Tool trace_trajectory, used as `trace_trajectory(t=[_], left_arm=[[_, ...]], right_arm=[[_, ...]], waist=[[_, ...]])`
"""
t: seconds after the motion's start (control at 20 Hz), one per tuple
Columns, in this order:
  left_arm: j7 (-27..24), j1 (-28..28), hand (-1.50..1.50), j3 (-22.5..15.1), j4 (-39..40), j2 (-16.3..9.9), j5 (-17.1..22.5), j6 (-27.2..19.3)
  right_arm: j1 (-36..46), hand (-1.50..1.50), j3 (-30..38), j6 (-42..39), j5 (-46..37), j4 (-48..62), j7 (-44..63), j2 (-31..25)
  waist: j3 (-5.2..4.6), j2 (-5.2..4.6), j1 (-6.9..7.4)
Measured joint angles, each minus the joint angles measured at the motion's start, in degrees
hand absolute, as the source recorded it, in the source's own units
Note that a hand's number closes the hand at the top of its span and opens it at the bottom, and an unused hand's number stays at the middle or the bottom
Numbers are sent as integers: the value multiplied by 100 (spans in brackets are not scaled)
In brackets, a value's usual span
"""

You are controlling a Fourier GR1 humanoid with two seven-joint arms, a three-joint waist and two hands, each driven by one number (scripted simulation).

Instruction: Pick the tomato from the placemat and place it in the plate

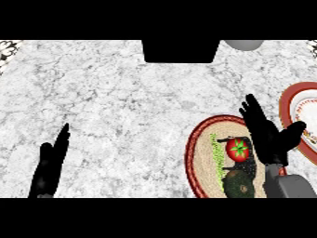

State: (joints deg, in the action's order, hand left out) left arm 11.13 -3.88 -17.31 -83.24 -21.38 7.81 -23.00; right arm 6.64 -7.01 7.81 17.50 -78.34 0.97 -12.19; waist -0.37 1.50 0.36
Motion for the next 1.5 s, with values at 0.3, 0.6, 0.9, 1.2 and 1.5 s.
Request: trace_trajectory(t=[0.3, 0.6, 0.9, 1.2, 1.5], left_arm=[[-934, 336, 0, 399, -55, -119, 173, 574], [-1316, 473, 0, 532, -49, -176, 393, 981], [-1772, 659, 0, 765, 424, -138, 532, 1391], [-1952, 659, 0, 943, 566, -146, 557, 1598], [-2053, 686, 0, 977, 731, -91, 526, 1673]], right_arm=[[732, 150, -160, 919, -529, -211, 477, 432], [729, -150, -407, 2725, -2335, -90, 106, 329], [115, -150, -1220, 4200, -3594, -215, -269, 963], [-868, -150, -1599, 4617, -5245, -1143, 814, 898], [-1475, -150, -1542, 3503, -6661, -1868, 2488, 661]], waist=[[27, -109, 9], [-11, -119, -53], [19, -137, -75], [21, -126, -110], [9, -131, -150]])
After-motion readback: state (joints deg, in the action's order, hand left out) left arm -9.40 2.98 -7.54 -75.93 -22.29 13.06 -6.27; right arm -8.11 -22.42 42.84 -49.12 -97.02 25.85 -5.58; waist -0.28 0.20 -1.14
